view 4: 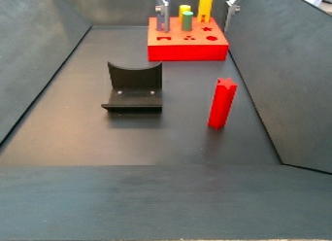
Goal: Pick up the star object. Move up. Move to above the board. Insert the star object.
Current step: Pick up the star object.
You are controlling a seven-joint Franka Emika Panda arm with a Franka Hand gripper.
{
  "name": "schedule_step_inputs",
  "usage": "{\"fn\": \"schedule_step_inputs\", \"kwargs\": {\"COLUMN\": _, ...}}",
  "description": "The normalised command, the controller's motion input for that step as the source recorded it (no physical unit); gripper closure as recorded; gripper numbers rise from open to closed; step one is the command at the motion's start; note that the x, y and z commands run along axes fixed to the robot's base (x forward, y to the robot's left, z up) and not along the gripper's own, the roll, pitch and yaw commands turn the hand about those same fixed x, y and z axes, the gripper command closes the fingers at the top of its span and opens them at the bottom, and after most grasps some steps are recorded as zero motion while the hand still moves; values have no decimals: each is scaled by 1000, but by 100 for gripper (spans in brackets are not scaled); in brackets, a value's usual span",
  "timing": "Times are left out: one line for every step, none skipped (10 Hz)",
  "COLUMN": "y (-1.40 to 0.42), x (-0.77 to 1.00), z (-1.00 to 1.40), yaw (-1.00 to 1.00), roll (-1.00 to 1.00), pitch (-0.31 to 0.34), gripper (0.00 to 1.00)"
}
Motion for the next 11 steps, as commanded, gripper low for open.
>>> {"fn": "schedule_step_inputs", "kwargs": {"y": 66, "x": -9, "z": 0, "yaw": 0, "roll": -3, "pitch": 0, "gripper": 0}}
{"fn": "schedule_step_inputs", "kwargs": {"y": 0, "x": -31, "z": 0, "yaw": 0, "roll": 0, "pitch": 0, "gripper": 0}}
{"fn": "schedule_step_inputs", "kwargs": {"y": 0, "x": 6, "z": 0, "yaw": 0, "roll": -10, "pitch": 0, "gripper": 0}}
{"fn": "schedule_step_inputs", "kwargs": {"y": 83, "x": -43, "z": 0, "yaw": 0, "roll": -110, "pitch": -84, "gripper": 0}}
{"fn": "schedule_step_inputs", "kwargs": {"y": 0, "x": -11, "z": 0, "yaw": 0, "roll": -59, "pitch": -66, "gripper": 0}}
{"fn": "schedule_step_inputs", "kwargs": {"y": 0, "x": 0, "z": -77, "yaw": 0, "roll": -29, "pitch": -49, "gripper": 0}}
{"fn": "schedule_step_inputs", "kwargs": {"y": 0, "x": 0, "z": -123, "yaw": 0, "roll": -14, "pitch": -63, "gripper": 0}}
{"fn": "schedule_step_inputs", "kwargs": {"y": 0, "x": 0, "z": -166, "yaw": 0, "roll": -20, "pitch": -54, "gripper": 0}}
{"fn": "schedule_step_inputs", "kwargs": {"y": 0, "x": 0, "z": -169, "yaw": 0, "roll": -27, "pitch": -46, "gripper": 0}}
{"fn": "schedule_step_inputs", "kwargs": {"y": 29, "x": 60, "z": -131, "yaw": 0, "roll": -79, "pitch": -7, "gripper": 0}}
{"fn": "schedule_step_inputs", "kwargs": {"y": 0, "x": 0, "z": -151, "yaw": 0, "roll": -39, "pitch": -74, "gripper": 0}}
